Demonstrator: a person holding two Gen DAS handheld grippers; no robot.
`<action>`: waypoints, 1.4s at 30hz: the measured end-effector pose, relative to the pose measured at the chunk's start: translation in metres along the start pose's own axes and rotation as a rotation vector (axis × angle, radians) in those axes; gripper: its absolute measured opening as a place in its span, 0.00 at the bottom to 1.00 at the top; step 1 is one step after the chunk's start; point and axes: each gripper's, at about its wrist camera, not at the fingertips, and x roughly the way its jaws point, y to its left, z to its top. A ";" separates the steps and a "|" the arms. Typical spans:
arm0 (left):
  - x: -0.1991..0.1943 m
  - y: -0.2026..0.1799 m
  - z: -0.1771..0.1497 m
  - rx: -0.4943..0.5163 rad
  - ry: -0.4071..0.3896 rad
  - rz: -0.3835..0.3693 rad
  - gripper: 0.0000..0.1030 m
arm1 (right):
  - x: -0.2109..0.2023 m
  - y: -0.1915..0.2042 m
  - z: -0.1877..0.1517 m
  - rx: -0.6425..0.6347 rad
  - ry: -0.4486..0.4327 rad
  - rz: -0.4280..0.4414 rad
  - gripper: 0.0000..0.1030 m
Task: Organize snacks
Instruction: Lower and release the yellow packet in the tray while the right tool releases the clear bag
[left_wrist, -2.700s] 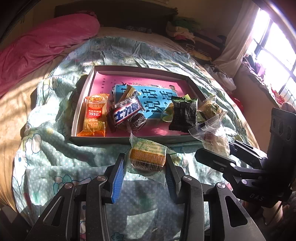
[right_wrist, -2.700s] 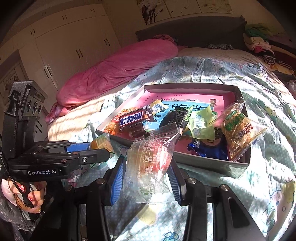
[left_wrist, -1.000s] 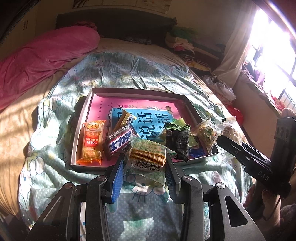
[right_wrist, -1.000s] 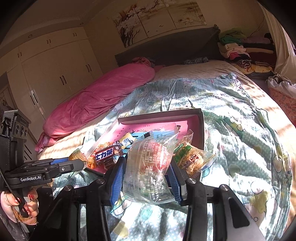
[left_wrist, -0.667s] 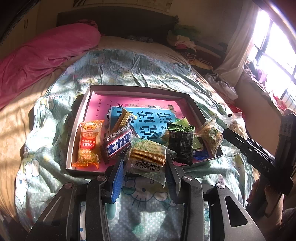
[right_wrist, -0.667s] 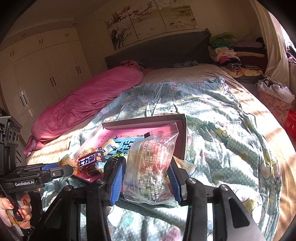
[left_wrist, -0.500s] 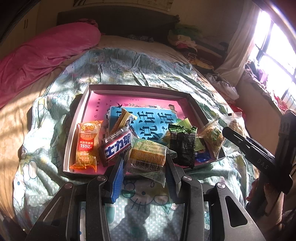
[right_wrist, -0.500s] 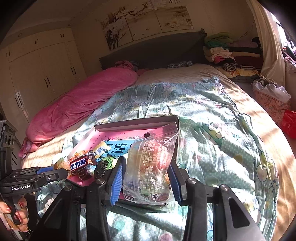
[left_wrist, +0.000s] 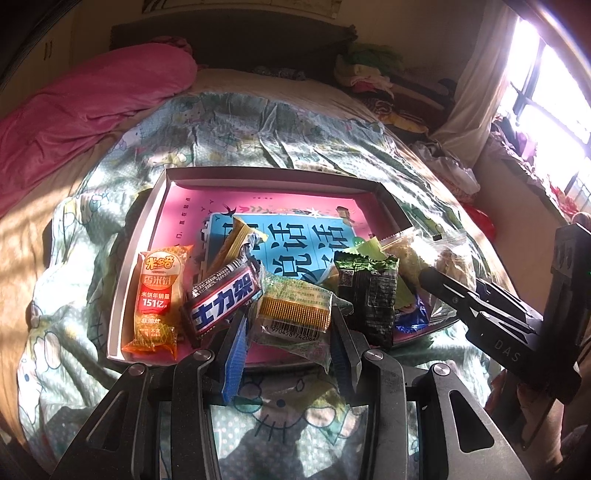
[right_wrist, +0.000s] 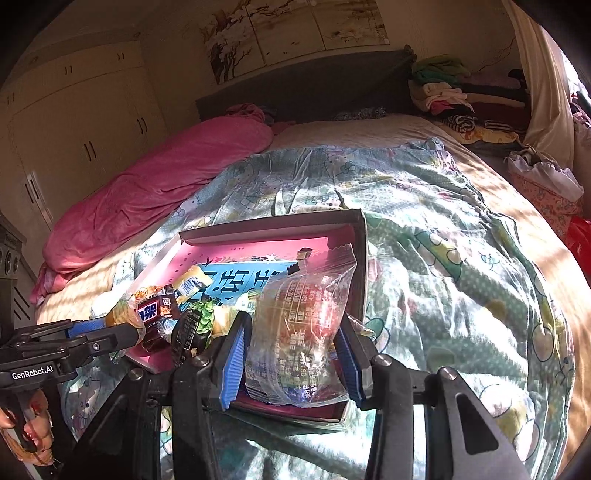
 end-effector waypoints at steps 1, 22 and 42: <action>0.001 0.000 0.000 0.001 0.001 0.001 0.41 | 0.002 0.001 0.000 -0.001 0.006 0.007 0.44; 0.024 0.004 0.004 -0.002 0.028 0.039 0.41 | 0.027 0.038 -0.009 -0.104 0.057 0.065 0.44; 0.033 0.004 0.007 0.026 0.040 0.108 0.41 | 0.037 0.053 -0.010 -0.167 0.064 0.091 0.44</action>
